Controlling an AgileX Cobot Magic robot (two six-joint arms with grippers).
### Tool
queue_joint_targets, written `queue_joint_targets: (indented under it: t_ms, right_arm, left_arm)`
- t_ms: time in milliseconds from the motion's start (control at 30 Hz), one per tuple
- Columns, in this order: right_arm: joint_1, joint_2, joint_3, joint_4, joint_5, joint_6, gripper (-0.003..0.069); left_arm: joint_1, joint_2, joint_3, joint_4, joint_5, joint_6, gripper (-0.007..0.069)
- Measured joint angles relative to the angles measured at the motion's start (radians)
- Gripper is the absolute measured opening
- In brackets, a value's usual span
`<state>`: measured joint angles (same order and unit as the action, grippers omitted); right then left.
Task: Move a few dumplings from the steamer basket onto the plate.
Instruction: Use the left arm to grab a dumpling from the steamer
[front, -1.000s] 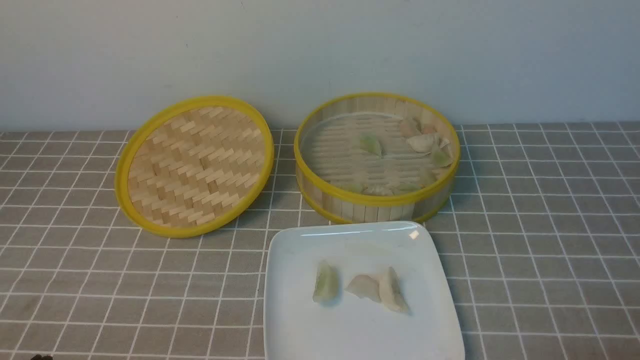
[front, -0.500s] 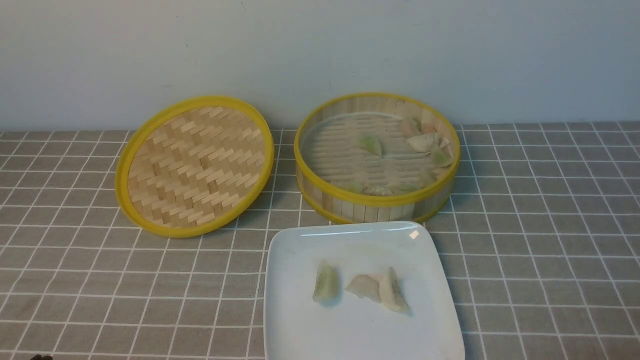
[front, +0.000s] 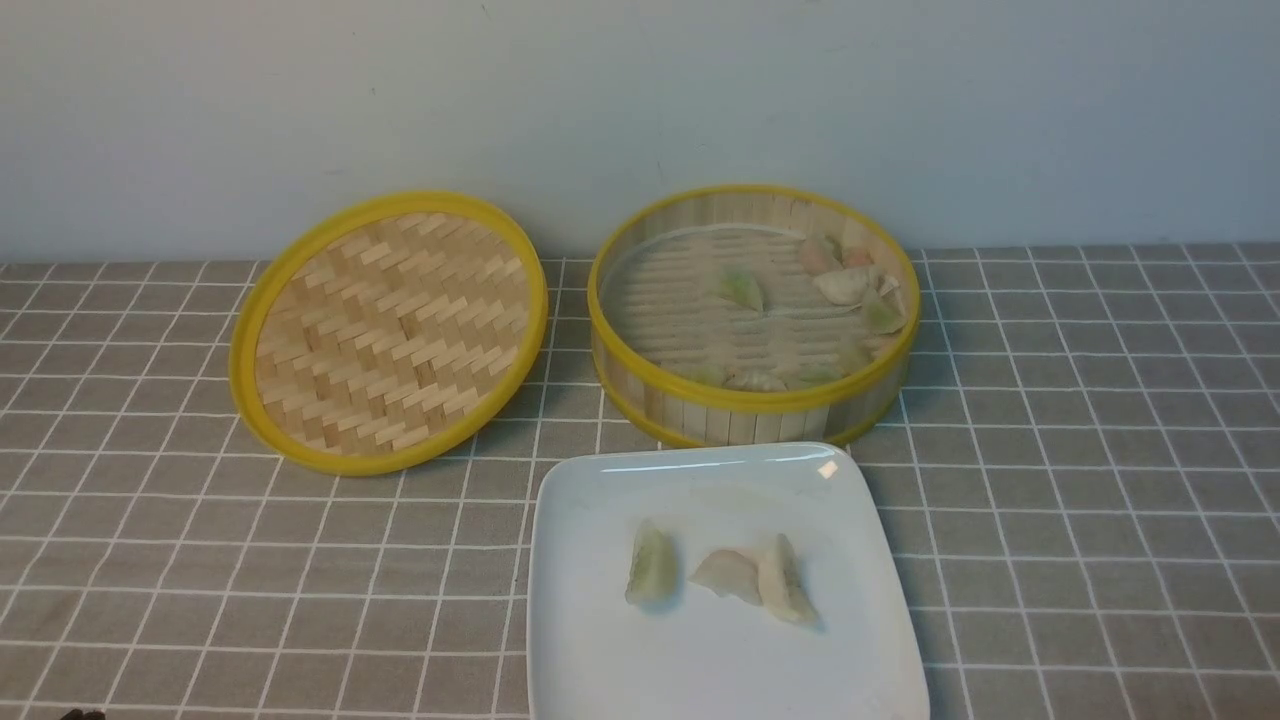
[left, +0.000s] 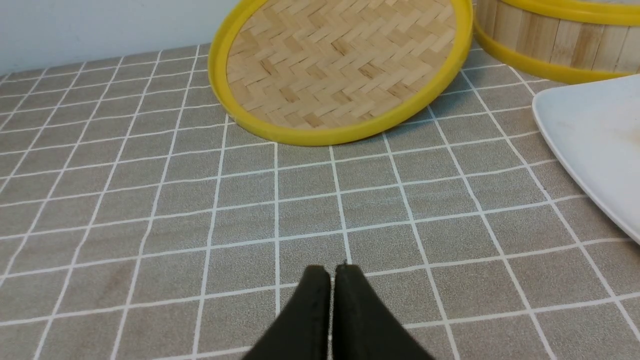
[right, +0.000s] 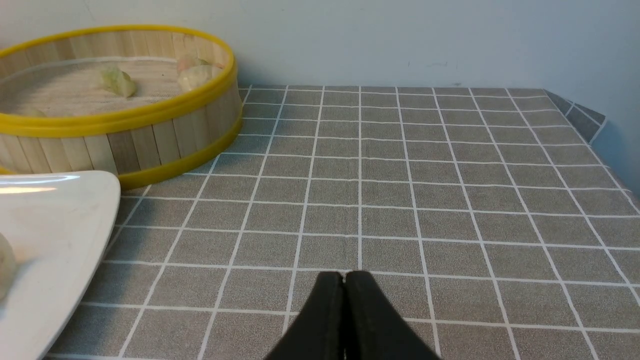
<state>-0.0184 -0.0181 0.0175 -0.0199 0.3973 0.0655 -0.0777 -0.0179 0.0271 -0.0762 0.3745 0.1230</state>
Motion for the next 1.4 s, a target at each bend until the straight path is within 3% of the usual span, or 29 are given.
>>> queue_joint_targets:
  t_ms: [100, 267, 400, 533, 700, 833, 967, 1000, 1033, 1067, 1100, 1133, 1233, 1300, 1400]
  right_arm:
    - [0.0, 0.0, 0.0, 0.0, 0.0, 0.0, -0.0015]
    - [0.0, 0.0, 0.0, 0.0, 0.0, 0.0, -0.0015]
    - [0.0, 0.0, 0.0, 0.0, 0.0, 0.0, -0.0015]
    - [0.0, 0.0, 0.0, 0.0, 0.0, 0.0, -0.0015]
    - [0.0, 0.0, 0.0, 0.0, -0.001, 0.001, -0.0015]
    - [0.008, 0.0, 0.01, 0.165, -0.099, 0.072, -0.0015]
    - [0.018, 0.0, 0.01, 0.512, -0.291, 0.244, -0.0015]
    - [0.018, 0.0, 0.01, 0.675, -0.357, 0.298, -0.0015]
    - [0.018, 0.0, 0.01, 0.675, -0.364, 0.298, -0.0015]
    - [0.018, 0.0, 0.01, 0.777, -0.408, 0.306, -0.0015]
    - [0.018, 0.0, 0.01, 0.795, -0.418, 0.303, -0.0015]
    - [0.018, 0.0, 0.01, 0.847, -0.458, 0.275, -0.0015]
    - [0.018, 0.0, 0.01, 0.876, -0.505, 0.244, -0.0015]
    - [0.022, 0.0, 0.009, 0.875, -0.517, 0.237, -0.0015]
    - [0.054, 0.007, -0.069, 0.81, -0.405, 0.191, -0.0015]
  left_arm:
    - [0.0, 0.0, 0.003, -0.053, -0.071, -0.025, -0.0005]
    - [0.0, 0.0, 0.004, -0.272, -0.294, -0.123, -0.0005]
    - [0.0, 0.0, 0.004, -0.554, -0.578, -0.21, -0.0005]
    - [0.0, 0.0, -0.008, -0.62, -0.746, -0.236, -0.0005]
    - [0.0, 0.007, -0.139, -0.588, -0.741, -0.238, -0.0005]
    - [0.0, 0.156, -0.364, -0.523, -0.641, -0.237, -0.0005]
    - [0.0, 0.438, -0.639, -0.465, -0.29, -0.227, -0.0005]
    - [0.0, 0.58, -0.74, -0.444, -0.087, -0.205, -0.0005]
    - [0.0, 0.616, -0.781, -0.44, -0.036, -0.195, -0.0005]
    - [0.0, 0.724, -0.847, -0.43, 0.11, -0.159, -0.0005]
    - [0.0, 0.778, -0.885, -0.426, 0.178, -0.137, -0.0005]
    - [0.0, 0.932, -0.987, -0.419, 0.355, -0.07, -0.0005]
    - [-0.001, 1.151, -1.113, -0.419, 0.533, 0.014, -0.0005]
    - [-0.015, 1.243, -1.171, -0.416, 0.581, 0.048, -0.0005]
    - [-0.092, 1.396, -1.27, -0.378, 0.595, 0.081, -0.0005]
